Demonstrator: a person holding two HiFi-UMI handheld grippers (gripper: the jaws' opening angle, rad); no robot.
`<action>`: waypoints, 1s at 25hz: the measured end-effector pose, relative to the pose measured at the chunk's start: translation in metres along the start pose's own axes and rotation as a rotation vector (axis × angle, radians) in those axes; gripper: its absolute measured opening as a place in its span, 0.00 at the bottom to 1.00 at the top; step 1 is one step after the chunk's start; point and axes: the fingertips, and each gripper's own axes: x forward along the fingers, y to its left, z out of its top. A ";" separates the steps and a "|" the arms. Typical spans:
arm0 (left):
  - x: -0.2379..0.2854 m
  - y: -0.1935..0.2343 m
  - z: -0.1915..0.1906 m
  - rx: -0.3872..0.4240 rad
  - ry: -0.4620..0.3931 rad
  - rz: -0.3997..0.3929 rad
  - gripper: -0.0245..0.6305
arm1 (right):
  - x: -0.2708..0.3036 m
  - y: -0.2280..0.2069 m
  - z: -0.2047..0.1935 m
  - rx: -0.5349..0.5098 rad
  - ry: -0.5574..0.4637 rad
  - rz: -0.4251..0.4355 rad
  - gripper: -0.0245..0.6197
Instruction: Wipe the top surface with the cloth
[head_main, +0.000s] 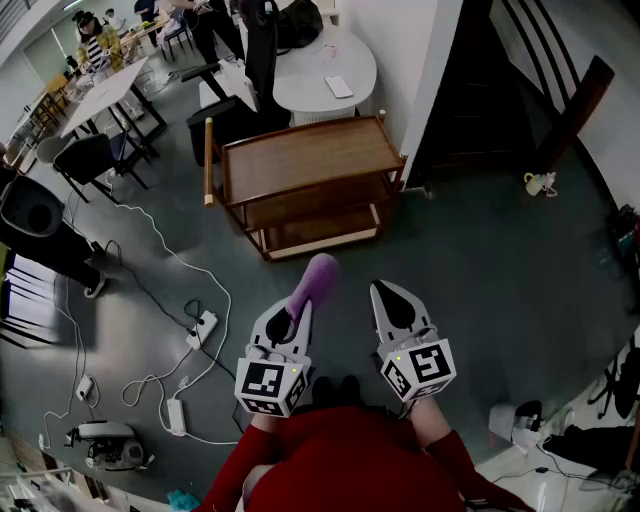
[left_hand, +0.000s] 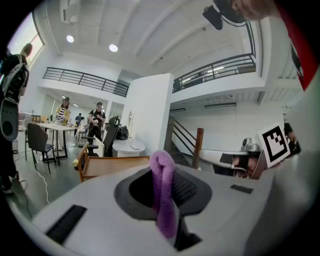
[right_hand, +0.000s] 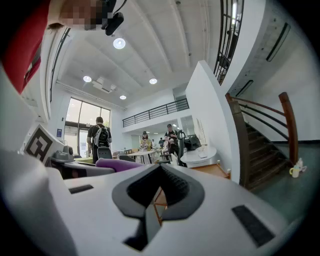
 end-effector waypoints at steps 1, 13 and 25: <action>0.000 0.001 0.000 0.001 -0.002 0.001 0.12 | 0.000 -0.001 -0.001 0.004 0.000 -0.006 0.06; -0.005 0.006 0.000 -0.003 -0.004 0.001 0.12 | -0.001 0.003 -0.003 0.003 0.003 -0.021 0.06; -0.012 0.022 -0.002 -0.011 0.006 0.001 0.12 | 0.007 0.002 -0.009 0.020 0.032 -0.050 0.06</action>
